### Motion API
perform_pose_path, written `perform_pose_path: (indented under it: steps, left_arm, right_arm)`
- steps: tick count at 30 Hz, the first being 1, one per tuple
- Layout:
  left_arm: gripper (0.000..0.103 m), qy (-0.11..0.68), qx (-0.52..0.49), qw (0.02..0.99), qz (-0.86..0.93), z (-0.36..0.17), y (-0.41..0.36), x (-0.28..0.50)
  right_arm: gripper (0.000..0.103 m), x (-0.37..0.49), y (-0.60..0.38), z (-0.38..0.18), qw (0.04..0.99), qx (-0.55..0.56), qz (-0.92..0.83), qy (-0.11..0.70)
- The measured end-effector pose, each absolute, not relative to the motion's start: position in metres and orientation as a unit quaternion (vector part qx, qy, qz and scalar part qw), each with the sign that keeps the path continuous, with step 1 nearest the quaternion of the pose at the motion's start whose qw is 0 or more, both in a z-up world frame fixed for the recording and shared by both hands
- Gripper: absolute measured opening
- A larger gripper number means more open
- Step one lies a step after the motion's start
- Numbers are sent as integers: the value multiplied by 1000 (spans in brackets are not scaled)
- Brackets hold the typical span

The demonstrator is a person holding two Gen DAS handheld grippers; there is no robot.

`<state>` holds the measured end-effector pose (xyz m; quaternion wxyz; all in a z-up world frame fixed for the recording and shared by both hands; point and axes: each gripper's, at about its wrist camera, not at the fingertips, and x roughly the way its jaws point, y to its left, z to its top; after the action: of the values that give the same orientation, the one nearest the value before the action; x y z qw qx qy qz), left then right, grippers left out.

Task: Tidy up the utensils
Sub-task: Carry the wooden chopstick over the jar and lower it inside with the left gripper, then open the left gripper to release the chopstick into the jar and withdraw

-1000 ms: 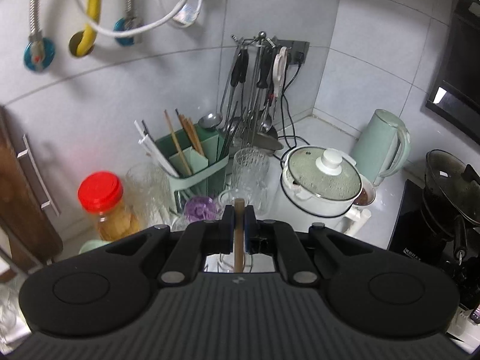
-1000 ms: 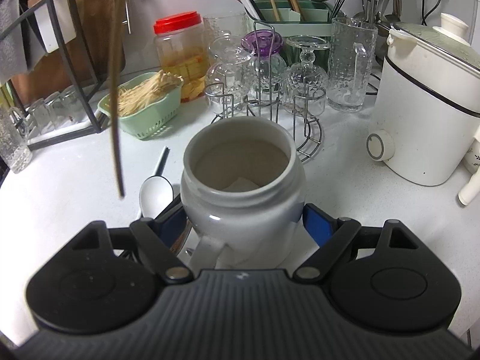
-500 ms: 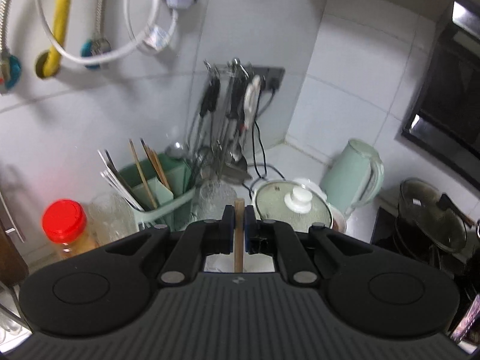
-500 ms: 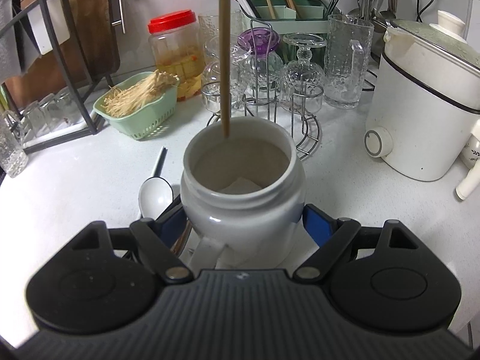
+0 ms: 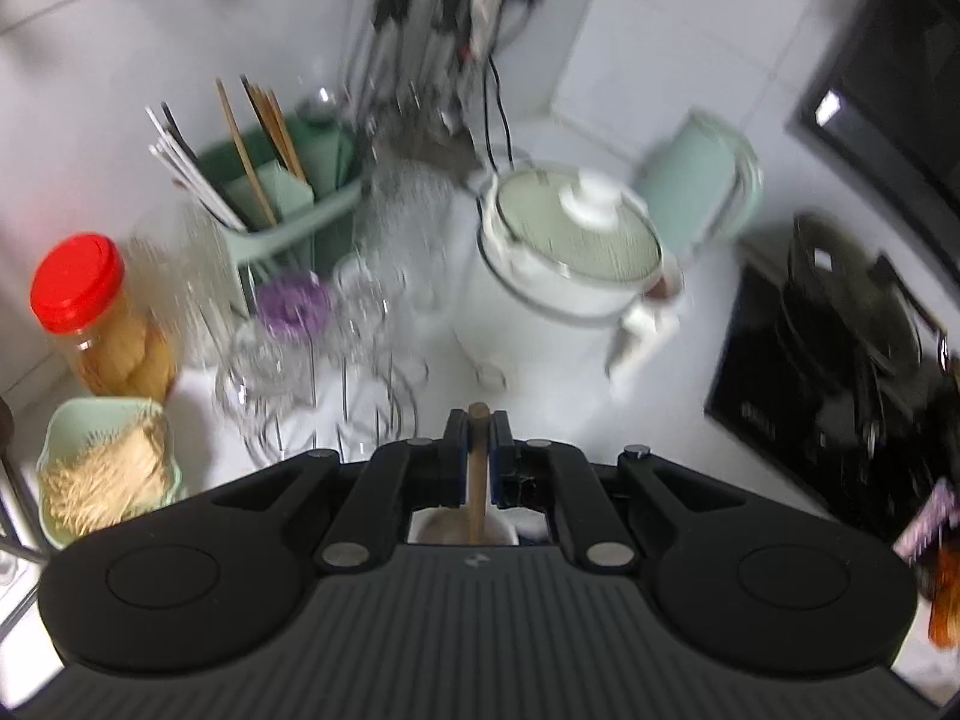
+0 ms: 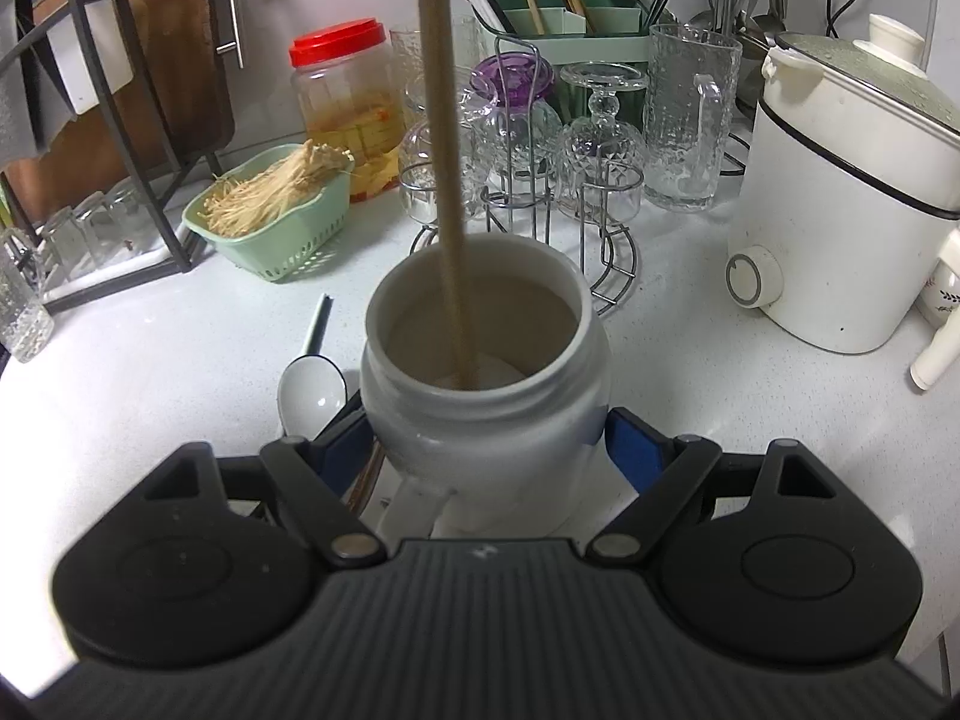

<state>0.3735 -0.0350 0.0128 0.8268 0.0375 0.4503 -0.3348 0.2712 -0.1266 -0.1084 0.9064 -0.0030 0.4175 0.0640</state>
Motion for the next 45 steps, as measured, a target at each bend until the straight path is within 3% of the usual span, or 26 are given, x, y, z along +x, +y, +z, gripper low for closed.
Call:
perform_pose_path:
  steps: [9,21,24,26,45]
  left_arm:
    - [8,505,85,781,-357,1,-50,368]
    - [10,496,104,786,-353,11,-58,361]
    - [32,494,99,795,-338,19,-54,362]
    - [52,482,94,807,-330,25,-47,359]
    - [53,410,25,879,-241,44,34,282]
  right_arm:
    - [86,270,-127,-109,907,-3,65,416]
    - [86,270,-127,-109,907,-5,71,415]
    - [86,271,-128,-109,906,-6,74,416]
    - [86,271,-128,-109,906,-6,75,415]
    - [87,267,-127,-109,911,-8,73,406]
